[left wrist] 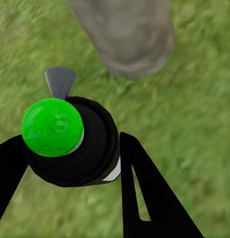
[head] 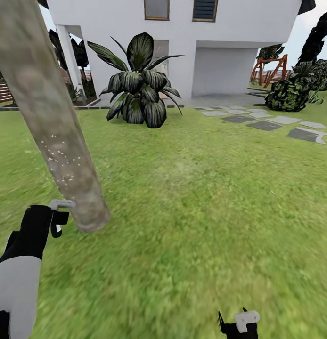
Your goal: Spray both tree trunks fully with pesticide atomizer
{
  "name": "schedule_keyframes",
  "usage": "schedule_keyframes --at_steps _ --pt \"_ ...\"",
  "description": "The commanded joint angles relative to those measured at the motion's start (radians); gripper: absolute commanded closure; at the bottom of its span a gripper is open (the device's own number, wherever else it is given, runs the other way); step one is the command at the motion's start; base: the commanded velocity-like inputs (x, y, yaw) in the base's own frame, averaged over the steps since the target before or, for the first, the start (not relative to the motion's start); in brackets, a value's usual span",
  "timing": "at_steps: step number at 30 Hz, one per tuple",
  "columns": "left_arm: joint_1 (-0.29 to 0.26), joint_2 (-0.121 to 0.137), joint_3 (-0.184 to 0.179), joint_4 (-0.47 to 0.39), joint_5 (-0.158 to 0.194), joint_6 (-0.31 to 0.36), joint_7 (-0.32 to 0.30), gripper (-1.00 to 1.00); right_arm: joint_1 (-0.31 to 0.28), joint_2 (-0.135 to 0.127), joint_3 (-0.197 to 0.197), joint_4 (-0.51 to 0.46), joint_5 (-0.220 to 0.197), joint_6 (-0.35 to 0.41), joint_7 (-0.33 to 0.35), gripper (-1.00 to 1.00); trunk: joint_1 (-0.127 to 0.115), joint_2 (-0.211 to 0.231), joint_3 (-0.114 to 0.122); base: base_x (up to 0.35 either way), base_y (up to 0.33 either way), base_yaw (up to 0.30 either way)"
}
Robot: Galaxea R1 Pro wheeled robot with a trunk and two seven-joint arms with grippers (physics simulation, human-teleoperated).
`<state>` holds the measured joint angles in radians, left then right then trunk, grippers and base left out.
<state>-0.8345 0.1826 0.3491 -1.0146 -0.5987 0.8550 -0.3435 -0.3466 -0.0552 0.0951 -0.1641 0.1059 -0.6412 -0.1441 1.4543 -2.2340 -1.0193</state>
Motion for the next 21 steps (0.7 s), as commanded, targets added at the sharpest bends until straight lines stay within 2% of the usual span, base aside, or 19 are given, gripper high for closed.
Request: schedule_keyframes --at_steps 1,4,7,10,16,21 --pt "0.0 0.0 0.001 0.003 0.001 -0.003 0.008 1.0 0.0 0.0 0.0 0.0 0.0 0.0 0.0 -1.0 0.0 0.0 0.0 0.108 -0.271 0.0" --pt "0.0 0.009 0.006 0.005 -0.001 -0.005 0.016 1.0 0.0 0.0 0.0 0.0 0.0 0.0 0.0 -1.0 0.0 0.0 0.0 0.108 -0.271 0.0" --pt "0.012 0.015 0.042 0.006 -0.003 -0.007 0.055 1.0 0.0 0.0 0.0 -0.001 0.0 0.0 0.0 -1.0 0.0 0.0 0.0 0.109 -0.271 0.0" --pt "0.028 0.016 0.054 0.006 -0.003 -0.009 0.074 1.0 0.0 0.001 0.0 -0.001 0.0 0.0 0.0 -1.0 0.0 0.0 0.0 0.109 -0.271 0.066" --pt "0.034 -0.005 0.048 0.007 0.0 -0.008 0.081 1.0 0.0 0.001 0.0 -0.002 0.0 0.0 0.0 -1.0 0.0 0.0 0.0 0.156 -0.243 0.259" --pt "0.038 0.012 0.06 0.007 -0.005 -0.01 0.091 1.0 0.0 0.001 0.0 -0.002 0.0 0.0 0.0 -1.0 0.0 0.0 0.0 0.258 -0.171 0.259"
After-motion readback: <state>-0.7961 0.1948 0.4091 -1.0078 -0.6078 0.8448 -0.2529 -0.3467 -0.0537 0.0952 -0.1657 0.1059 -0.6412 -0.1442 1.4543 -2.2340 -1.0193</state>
